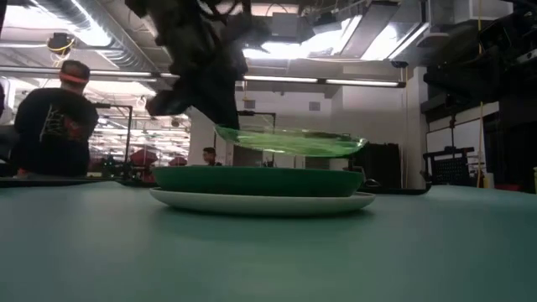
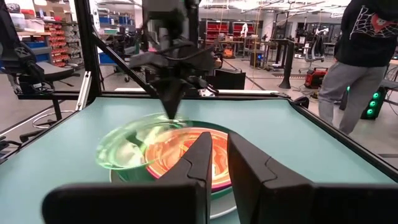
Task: Stack plastic plates
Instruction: Stack the transparent green plate on top of the transparent orange plate
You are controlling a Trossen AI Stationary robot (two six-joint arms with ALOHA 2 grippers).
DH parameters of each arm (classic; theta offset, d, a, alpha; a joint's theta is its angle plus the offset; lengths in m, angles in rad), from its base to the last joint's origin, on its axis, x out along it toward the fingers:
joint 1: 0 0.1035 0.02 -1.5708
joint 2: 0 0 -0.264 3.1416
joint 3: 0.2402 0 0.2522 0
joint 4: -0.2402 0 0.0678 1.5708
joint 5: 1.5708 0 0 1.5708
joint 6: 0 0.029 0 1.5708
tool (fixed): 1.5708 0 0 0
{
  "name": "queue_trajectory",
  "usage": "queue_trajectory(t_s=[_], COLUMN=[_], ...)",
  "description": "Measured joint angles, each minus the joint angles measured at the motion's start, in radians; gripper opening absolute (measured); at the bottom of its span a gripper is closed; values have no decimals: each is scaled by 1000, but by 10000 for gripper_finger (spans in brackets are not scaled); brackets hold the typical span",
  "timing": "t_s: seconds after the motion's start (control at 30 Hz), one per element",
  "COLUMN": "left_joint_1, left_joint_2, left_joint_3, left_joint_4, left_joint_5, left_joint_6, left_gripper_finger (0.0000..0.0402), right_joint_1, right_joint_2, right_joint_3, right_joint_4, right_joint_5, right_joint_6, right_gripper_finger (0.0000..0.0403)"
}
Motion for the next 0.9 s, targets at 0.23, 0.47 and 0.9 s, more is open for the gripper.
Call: queue_trajectory(t_s=[0.23, 0.47, 0.9], left_joint_1=[146, 260, 302], left_joint_2=[0, 0, 0], left_joint_3=[0, 0, 0], left_joint_4=[-1, -5, -151], left_joint_5=[64, 124, 165], left_joint_6=[144, 236, 286], left_gripper_finger=[0, 0, 0], right_joint_1=[0, 1, 1], right_joint_2=[0, 0, 0], right_joint_3=[0, 0, 0], right_joint_4=[0, 0, 0], right_joint_5=[0, 0, 0], right_joint_6=[0, 0, 0], right_gripper_finger=[40, 40, 40])
